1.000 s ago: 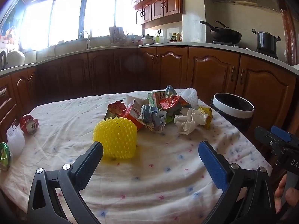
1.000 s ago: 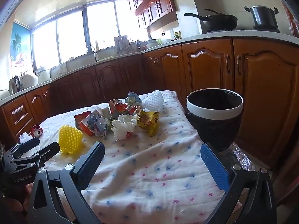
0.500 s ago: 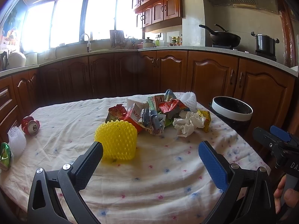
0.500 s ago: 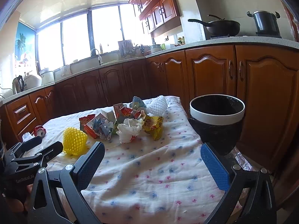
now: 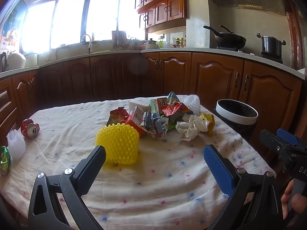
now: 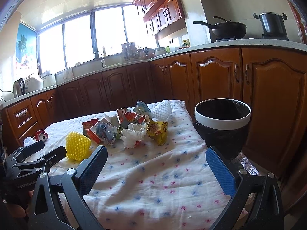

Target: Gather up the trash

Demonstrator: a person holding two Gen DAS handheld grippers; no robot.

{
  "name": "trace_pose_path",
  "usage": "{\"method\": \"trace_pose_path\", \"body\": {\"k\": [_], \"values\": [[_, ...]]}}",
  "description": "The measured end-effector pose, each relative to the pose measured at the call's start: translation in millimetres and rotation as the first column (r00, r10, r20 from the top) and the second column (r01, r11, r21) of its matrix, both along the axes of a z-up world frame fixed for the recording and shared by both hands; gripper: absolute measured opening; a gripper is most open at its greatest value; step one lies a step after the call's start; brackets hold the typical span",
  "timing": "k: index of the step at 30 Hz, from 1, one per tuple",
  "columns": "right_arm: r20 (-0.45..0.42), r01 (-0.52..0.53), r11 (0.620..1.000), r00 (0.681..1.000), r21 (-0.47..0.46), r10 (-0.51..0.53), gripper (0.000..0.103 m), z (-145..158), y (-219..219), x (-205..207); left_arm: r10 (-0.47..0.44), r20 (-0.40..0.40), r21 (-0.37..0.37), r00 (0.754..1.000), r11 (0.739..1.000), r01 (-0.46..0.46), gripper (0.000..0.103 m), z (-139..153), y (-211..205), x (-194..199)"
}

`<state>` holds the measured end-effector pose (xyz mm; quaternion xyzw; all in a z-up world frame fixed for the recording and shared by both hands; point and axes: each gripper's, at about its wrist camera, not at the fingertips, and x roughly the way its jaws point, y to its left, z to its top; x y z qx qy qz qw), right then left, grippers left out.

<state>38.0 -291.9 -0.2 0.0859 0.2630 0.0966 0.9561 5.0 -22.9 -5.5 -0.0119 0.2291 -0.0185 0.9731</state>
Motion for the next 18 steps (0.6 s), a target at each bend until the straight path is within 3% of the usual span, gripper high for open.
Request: {"method": "trace_pose_path", "body": {"k": [18], "values": [[-0.002,-0.001,1.0,1.0,0.002,0.001,0.103,-0.9,0.5,-0.1,-0.006,0.001,-0.003,1.0,1.0,0.006,0.102,-0.7,0.0,-1.7]]}}
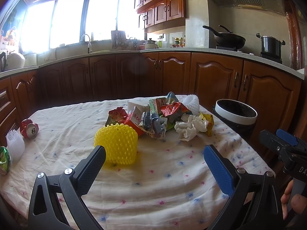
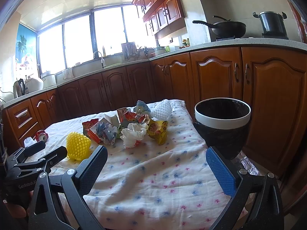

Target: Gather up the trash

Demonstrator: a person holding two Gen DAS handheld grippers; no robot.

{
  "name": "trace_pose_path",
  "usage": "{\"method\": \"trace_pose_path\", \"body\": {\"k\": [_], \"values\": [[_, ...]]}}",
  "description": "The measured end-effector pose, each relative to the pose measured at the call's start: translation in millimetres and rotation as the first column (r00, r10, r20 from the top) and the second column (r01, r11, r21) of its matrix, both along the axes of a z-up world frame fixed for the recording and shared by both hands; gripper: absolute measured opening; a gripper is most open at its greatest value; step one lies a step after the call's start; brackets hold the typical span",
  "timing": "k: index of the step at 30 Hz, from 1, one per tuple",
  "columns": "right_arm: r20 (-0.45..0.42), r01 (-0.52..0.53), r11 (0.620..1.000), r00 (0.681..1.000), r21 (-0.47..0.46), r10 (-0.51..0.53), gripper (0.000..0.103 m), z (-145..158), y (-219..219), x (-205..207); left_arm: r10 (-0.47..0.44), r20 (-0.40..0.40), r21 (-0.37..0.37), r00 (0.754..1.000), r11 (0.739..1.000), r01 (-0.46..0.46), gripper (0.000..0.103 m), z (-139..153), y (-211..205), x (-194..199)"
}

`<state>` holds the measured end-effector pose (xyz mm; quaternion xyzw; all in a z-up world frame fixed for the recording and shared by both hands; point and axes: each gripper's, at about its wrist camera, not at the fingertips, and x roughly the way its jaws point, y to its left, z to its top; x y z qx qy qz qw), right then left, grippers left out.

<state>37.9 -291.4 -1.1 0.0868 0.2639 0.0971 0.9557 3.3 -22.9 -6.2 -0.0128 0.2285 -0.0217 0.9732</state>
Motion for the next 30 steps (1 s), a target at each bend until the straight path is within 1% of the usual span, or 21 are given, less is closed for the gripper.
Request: {"method": "trace_pose_path", "body": {"k": [14,17,20,24,27,30], "values": [[-0.004,0.003,1.0,1.0,0.003,-0.003,0.103,-1.1,0.5,-0.6,-0.001,-0.002,0.0,1.0,1.0,0.001,0.102,-0.2,-0.4,0.2],[-0.005,0.003,1.0,1.0,0.003,-0.003,0.103,-1.3,0.7,-0.3,-0.008,-0.015,-0.007,1.0,1.0,0.008,0.102,-0.7,-0.8,3.1],[-0.015,0.003,1.0,1.0,0.008,-0.003,0.103,-3.2,-0.1,1.1,-0.02,-0.043,-0.034,0.999,0.999,0.019,0.102,-1.6,1.6,10.0],[-0.041,-0.006,1.0,0.999,0.026,0.007,0.103,-5.5,-2.7,9.1,-0.036,-0.073,-0.066,0.997,0.997,0.031,0.102,-1.9,6.8,22.6],[-0.073,-0.015,0.998,0.997,0.061,0.019,0.103,-8.2,-8.1,20.2,-0.043,-0.077,-0.058,0.996,0.998,0.039,0.102,1.5,5.9,31.8],[-0.117,-0.02,0.995,0.993,0.103,0.032,0.103,-11.8,-14.0,35.7,-0.073,-0.08,-0.067,0.994,0.995,0.068,0.102,5.3,2.1,42.9]]}}
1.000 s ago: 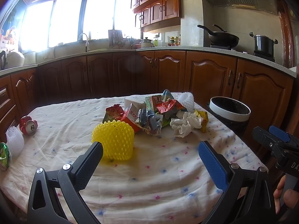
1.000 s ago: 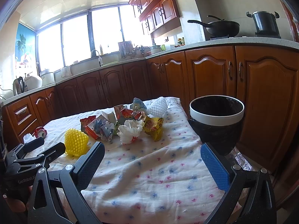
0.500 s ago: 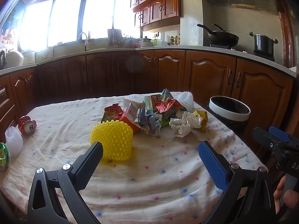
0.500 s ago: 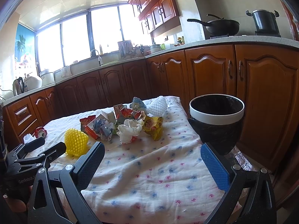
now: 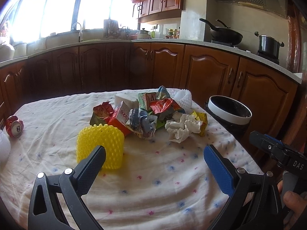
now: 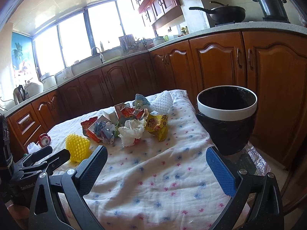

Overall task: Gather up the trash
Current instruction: 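Grasp the yellow snack bag with the right gripper while the left gripper approaches the crumpled tissue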

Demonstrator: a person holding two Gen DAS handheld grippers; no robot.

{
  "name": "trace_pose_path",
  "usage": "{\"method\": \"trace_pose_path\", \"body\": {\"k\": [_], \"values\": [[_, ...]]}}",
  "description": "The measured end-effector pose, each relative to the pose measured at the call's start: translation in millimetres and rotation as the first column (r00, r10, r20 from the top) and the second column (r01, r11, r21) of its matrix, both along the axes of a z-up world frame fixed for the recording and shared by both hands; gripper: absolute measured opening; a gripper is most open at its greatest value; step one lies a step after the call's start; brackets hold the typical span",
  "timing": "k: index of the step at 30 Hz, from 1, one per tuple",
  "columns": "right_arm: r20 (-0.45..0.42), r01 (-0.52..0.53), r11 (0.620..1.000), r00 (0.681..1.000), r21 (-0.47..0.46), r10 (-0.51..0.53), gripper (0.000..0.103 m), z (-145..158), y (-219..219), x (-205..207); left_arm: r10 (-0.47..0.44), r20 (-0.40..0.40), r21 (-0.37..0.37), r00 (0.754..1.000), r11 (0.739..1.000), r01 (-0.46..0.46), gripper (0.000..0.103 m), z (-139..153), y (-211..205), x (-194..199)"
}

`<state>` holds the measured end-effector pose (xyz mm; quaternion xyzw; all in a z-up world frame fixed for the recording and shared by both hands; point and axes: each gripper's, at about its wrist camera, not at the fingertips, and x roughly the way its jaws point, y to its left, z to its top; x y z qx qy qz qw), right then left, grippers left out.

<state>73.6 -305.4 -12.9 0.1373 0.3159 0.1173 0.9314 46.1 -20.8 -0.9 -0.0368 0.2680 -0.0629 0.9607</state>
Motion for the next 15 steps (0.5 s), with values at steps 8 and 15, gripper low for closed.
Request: {"method": "trace_pose_path", "body": {"k": [8,15], "values": [[-0.124,-0.038,0.994,0.991,0.105,0.051,0.073,-14.0,-10.4,52.7,-0.09,-0.058,0.009,0.994,0.996,0.091,0.088,0.4,-20.2,47.2],[-0.212,-0.053,0.986,0.973,0.157,0.087,0.042,-29.7,-12.7,106.5,-0.143,-0.139,-0.008,0.98,0.99,0.144,0.075,-9.2,-30.8,96.7]]}}
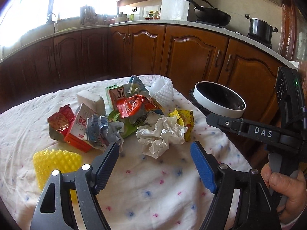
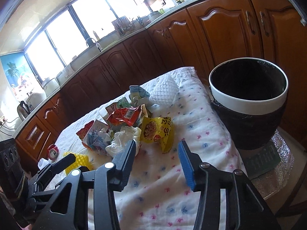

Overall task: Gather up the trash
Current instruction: 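Grasp the yellow snack bag with the right gripper while the left gripper approaches the crumpled tissue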

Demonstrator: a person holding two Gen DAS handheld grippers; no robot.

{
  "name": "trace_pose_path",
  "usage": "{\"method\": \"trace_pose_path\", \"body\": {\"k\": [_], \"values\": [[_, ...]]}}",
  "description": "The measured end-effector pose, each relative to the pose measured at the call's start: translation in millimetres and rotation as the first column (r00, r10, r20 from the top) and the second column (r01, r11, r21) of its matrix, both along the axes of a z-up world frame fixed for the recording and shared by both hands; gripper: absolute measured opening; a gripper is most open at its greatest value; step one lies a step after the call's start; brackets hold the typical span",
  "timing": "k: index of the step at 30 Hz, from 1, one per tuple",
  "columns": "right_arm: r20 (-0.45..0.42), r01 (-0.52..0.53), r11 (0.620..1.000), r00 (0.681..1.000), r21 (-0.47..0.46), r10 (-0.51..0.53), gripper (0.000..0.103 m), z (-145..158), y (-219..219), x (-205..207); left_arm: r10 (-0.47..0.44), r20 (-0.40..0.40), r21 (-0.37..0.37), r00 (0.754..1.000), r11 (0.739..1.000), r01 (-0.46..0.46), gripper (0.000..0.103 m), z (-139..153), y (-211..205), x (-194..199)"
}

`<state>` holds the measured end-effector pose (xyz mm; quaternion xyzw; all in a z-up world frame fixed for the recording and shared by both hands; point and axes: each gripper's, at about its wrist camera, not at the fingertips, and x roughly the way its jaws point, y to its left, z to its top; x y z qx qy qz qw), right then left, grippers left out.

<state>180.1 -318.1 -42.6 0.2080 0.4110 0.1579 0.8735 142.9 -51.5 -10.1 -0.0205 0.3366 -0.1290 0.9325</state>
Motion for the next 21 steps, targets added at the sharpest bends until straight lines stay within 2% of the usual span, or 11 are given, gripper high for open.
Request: {"method": "trace_pose_path", "body": {"k": [5,9,12,15,17,21], "values": [[-0.078,-0.019,0.999,0.997,0.036,0.021,0.031,-21.2,-1.2,34.2,-0.005,-0.037,-0.004,0.999,1.0,0.005,0.074,-7.6,-5.1,33.7],[-0.126,-0.03,0.996,0.991,0.08,0.04,0.03,-36.3,-2.7,51.8,-0.017,-0.072,-0.018,0.997,1.0,0.016,0.073,-14.5,-9.2,52.5],[-0.144,-0.05,0.993,0.987,0.103,0.064,0.023,-43.5,0.3,61.1,-0.038,-0.096,-0.017,0.995,0.999,0.036,0.06,-20.8,-16.0,63.4],[-0.146,-0.07,0.991,0.985,0.116,0.087,0.016,-48.1,1.7,65.4,-0.058,-0.114,-0.028,0.992,0.998,0.055,0.04,-24.9,-19.0,68.6],[-0.145,-0.076,0.991,0.985,0.111,0.092,0.009,-48.0,1.7,64.9,-0.079,-0.127,-0.042,0.989,0.996,0.074,0.017,-27.1,-19.9,71.8],[-0.107,-0.094,0.989,0.989,0.117,0.107,0.007,-39.7,0.5,55.6,-0.09,-0.117,-0.049,0.989,0.995,0.085,0.012,-26.3,-17.6,68.8]]}}
